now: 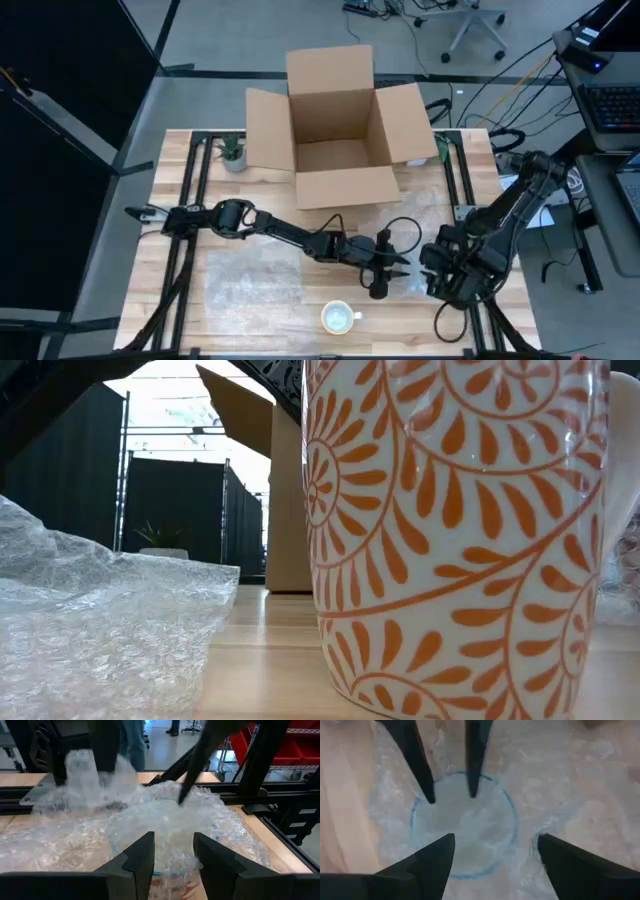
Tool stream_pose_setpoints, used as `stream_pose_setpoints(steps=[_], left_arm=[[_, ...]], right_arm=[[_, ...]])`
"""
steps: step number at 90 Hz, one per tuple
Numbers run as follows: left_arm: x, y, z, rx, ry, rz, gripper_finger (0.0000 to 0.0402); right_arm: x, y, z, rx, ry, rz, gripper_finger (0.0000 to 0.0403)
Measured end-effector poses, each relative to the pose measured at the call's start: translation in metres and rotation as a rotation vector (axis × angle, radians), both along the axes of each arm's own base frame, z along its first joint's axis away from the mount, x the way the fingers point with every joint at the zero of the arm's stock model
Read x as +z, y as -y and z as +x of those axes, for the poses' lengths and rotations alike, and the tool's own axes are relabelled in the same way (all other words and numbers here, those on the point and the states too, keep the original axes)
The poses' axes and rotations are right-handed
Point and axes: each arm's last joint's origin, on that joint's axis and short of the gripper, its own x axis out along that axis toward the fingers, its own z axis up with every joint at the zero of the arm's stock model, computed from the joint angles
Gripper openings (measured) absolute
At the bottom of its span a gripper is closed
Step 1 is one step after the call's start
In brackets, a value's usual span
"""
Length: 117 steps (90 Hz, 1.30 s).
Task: Wrap mug
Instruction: Wrap the red mug with bubble wrap
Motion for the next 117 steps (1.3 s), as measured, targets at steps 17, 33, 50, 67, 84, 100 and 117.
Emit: stream_pose_setpoints(steps=[17, 33, 50, 67, 84, 100, 117], left_arm=[[0.0, 0.0, 0.0, 0.0, 0.001, 0.0, 0.0127], [0.0, 0.0, 0.0, -0.001, 0.002, 0.0, 0.0127], [0.0, 0.0, 0.0, -0.001, 0.002, -0.001, 0.0127], [0.0, 0.0, 0.0, -0.001, 0.0, 0.0, 0.0127], [0.0, 0.0, 0.0, -0.001, 0.0, 0.0, 0.0127], [0.0, 0.0, 0.0, 0.0, 0.0, 0.0, 0.0127], [0.0, 0.0, 0.0, 0.001, 0.0, -0.001, 0.0127]], right_arm=[[-0.023, -0.002, 0.008, 0.043, 0.004, 0.065, 0.027], [-0.031, 0.001, 0.009, 0.049, -0.01, 0.086, 0.0269], [-0.019, 0.003, 0.007, 0.069, -0.034, 0.082, 0.0269], [-0.004, 0.005, 0.004, 0.085, -0.038, 0.156, 0.0269], [-0.003, 0.005, 0.006, 0.078, -0.049, 0.188, 0.0248], [-0.003, 0.011, 0.013, 0.075, -0.004, 0.149, 0.0156], [-0.023, 0.019, 0.015, 0.059, -0.031, 0.114, 0.0028]])
